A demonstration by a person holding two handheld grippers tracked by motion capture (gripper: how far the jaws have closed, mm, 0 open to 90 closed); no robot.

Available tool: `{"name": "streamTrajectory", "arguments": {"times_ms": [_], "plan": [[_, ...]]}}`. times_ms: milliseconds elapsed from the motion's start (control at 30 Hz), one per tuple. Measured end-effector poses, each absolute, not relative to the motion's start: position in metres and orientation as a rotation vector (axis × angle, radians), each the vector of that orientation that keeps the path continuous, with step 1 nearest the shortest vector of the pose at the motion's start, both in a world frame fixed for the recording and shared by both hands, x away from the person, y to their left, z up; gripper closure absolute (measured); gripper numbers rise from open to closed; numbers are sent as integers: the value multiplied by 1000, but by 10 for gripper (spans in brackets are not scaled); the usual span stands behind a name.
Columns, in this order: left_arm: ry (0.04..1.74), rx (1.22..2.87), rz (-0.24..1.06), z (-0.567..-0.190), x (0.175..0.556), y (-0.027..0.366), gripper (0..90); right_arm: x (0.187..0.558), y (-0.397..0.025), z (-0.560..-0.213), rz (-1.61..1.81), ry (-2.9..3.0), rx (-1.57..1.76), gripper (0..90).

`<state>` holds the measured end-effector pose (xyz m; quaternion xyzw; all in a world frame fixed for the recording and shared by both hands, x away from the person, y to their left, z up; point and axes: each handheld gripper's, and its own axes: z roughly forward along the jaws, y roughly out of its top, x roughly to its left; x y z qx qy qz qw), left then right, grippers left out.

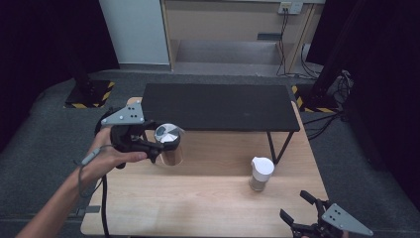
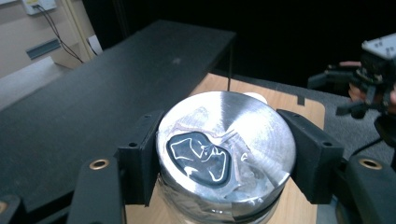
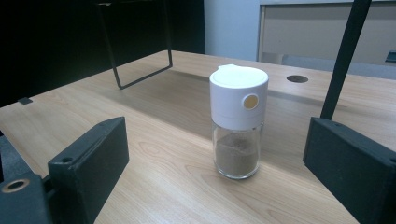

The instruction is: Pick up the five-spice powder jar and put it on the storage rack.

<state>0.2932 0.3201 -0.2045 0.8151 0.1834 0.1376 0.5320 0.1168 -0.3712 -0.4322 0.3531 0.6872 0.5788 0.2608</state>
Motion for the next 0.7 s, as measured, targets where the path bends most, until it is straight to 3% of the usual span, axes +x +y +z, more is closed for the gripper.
{"name": "streamTrajectory", "arguments": {"times_ms": [333, 700], "plan": [[439, 1912, 356, -178, 309, 309, 338, 117, -372, -433, 1573, 1863, 952, 71], [621, 1866, 470, -161, 330, 290, 338, 117, -372, -433, 1575, 1864, 954, 71]]}}
